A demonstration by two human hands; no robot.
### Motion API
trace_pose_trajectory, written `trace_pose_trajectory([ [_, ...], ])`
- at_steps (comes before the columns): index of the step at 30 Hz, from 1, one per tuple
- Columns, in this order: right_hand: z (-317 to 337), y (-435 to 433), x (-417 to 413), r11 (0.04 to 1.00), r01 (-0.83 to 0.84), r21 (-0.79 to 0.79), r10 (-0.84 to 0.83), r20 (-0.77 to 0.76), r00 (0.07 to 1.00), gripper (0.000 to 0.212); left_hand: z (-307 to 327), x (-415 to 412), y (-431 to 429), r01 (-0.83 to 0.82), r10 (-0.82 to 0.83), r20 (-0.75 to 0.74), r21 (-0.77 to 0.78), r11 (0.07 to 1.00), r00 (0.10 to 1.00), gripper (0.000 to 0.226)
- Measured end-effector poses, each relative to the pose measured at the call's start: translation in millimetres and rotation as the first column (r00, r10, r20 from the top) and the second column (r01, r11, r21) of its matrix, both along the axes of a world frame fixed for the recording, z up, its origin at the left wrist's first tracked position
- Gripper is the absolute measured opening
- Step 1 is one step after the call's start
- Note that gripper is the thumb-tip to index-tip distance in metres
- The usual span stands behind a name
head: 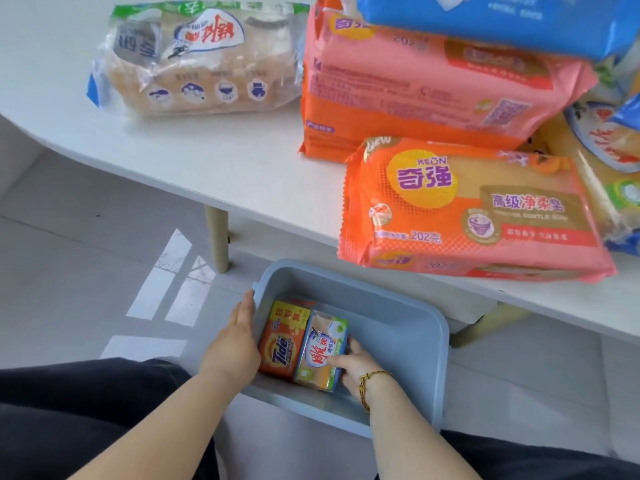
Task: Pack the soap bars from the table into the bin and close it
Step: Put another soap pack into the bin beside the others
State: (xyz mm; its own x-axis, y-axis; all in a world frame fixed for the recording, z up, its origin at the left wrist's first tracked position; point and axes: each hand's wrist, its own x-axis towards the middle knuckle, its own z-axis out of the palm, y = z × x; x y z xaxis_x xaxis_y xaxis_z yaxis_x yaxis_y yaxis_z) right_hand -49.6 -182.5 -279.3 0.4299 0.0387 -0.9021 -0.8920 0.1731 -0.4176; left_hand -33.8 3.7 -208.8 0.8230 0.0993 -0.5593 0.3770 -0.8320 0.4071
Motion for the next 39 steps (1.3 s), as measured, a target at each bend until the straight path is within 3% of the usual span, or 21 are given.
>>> trace_pose_trajectory([
  [3,3.8,-0.2,2.8,0.994,-0.102,-0.049,0.101,-0.020,0.995,0.058,0.7,0.1,-0.9,-0.017,0.017,0.001,-0.018,1.000,1.000,0.076],
  [7,9.7,6.9,4.7,0.910,-0.365,-0.198,0.367,-0.027,0.930,0.052,1.7,0.3,-2.3,-0.036,0.036,-0.001,-0.043,0.998,0.999,0.078],
  [12,9.9,20.2,5.6,0.861,-0.410,-0.300,0.437,0.025,0.899,0.057,1.7,0.6,-2.1,-0.040,0.039,-0.011,-0.092,0.995,0.999,0.079],
  [20,16.8,22.7,4.1,0.795,-0.515,-0.321,0.555,0.041,0.831,0.050,5.7,4.2,-2.3,-0.027,0.022,-0.034,-0.148,0.989,0.999,0.076],
  [28,14.4,22.4,0.1,0.816,-0.502,-0.286,0.532,0.032,0.846,0.054,7.0,3.7,-1.6,-0.021,0.016,-0.039,-0.138,0.990,0.999,0.077],
  [32,7.6,29.1,2.0,0.886,-0.245,-0.394,0.306,0.099,0.947,0.074,5.8,6.1,1.7,-0.003,-0.010,-0.074,-0.171,0.985,0.997,0.076],
  [34,11.3,28.7,5.4,0.894,-0.205,-0.398,0.262,0.094,0.960,0.085,5.6,6.9,3.1,0.016,-0.035,-0.101,-0.182,0.983,0.994,0.077],
  [36,20.4,22.4,7.9,0.860,-0.235,-0.453,0.293,0.061,0.954,0.084,7.9,7.4,3.5,0.035,-0.057,-0.125,-0.169,0.985,0.991,0.079],
  [39,42.8,11.5,8.7,0.720,-0.325,-0.613,0.421,0.013,0.907,0.071,15.8,6.2,3.6,0.067,-0.072,-0.123,-0.042,0.997,0.990,0.075],
])
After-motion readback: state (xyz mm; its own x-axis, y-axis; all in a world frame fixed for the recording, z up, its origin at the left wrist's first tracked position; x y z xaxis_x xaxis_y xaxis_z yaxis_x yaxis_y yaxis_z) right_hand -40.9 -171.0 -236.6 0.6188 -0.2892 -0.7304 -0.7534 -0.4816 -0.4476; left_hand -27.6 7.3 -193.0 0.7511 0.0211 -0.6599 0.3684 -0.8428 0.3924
